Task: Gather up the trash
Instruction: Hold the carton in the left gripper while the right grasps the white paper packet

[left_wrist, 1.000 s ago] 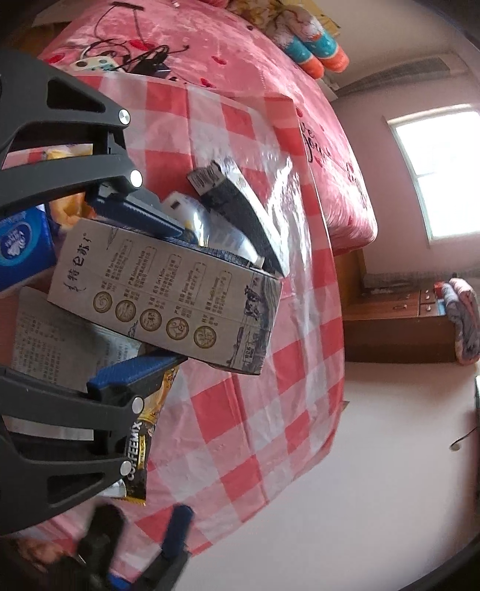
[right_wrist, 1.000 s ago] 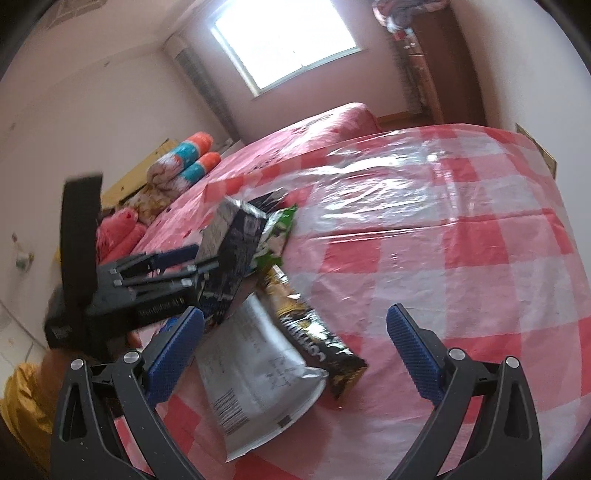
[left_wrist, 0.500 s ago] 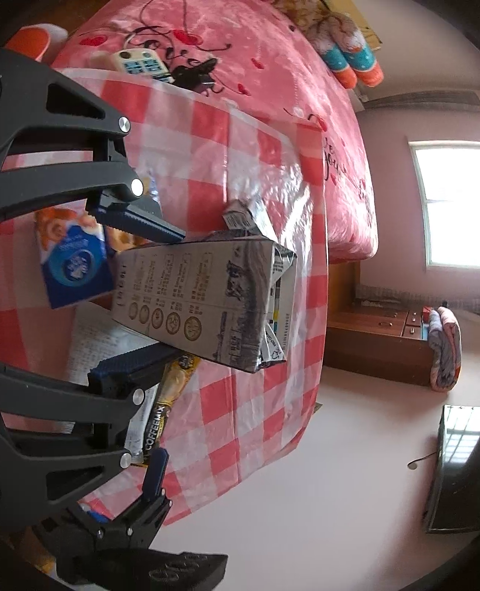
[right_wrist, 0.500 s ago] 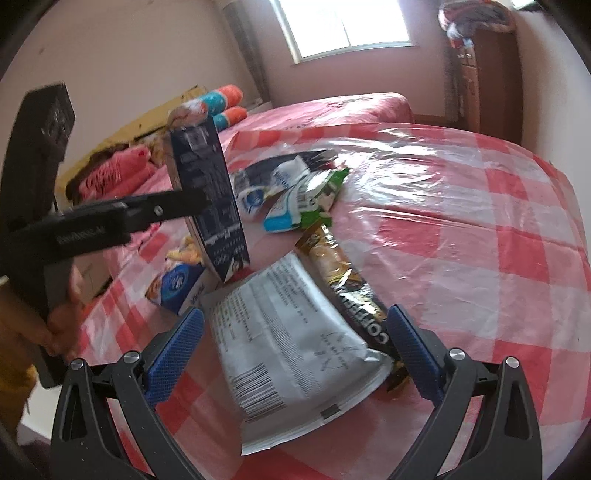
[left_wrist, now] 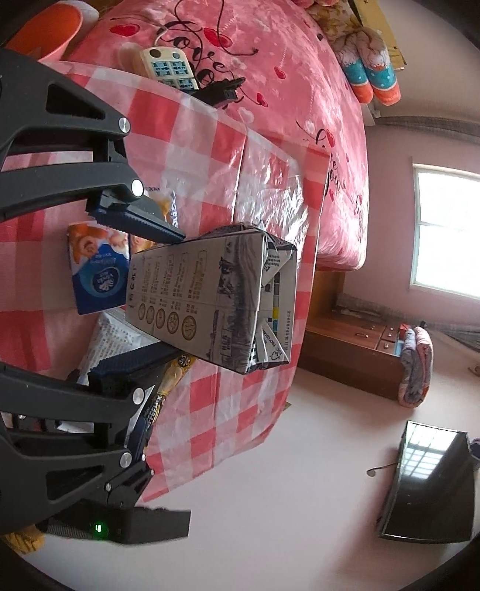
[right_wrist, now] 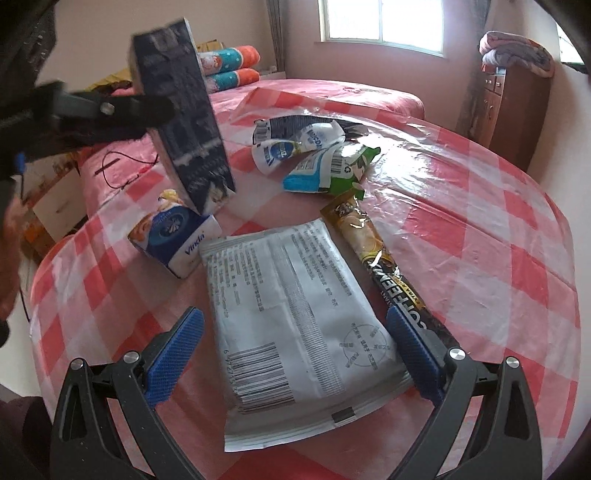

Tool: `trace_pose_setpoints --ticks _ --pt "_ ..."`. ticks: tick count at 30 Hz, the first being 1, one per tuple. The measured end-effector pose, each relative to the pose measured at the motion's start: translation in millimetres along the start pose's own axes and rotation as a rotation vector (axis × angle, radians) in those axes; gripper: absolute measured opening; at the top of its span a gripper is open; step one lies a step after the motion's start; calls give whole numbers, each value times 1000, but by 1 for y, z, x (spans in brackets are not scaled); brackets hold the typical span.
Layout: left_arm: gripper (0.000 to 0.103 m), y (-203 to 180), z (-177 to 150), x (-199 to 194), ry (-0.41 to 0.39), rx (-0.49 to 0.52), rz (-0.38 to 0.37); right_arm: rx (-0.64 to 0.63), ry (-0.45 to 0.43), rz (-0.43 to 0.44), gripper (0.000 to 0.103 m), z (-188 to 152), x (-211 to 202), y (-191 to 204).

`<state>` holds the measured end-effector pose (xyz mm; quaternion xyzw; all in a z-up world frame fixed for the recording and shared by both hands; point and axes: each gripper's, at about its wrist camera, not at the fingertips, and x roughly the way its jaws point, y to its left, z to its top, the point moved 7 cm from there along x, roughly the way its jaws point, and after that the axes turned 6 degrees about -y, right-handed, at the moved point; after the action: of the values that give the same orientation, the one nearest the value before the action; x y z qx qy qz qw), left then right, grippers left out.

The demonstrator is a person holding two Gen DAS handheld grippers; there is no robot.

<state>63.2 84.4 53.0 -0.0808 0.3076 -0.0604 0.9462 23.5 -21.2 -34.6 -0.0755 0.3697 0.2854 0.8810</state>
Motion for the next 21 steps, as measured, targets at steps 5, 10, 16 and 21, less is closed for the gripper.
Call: trace_pose_setpoints --ticks 5,10,16,21 --pt "56 4 -1 -18 -17 -12 -4 -2 9 -23 98 0 3 -1" --pt "56 10 -8 -34 -26 -22 -5 -7 9 -26 94 0 3 0" --pt "56 20 -21 -50 -24 -40 -8 -34 3 -46 90 0 2 4" --pt "56 33 -32 -62 -24 -59 -8 -51 -9 -70 87 1 0 7"
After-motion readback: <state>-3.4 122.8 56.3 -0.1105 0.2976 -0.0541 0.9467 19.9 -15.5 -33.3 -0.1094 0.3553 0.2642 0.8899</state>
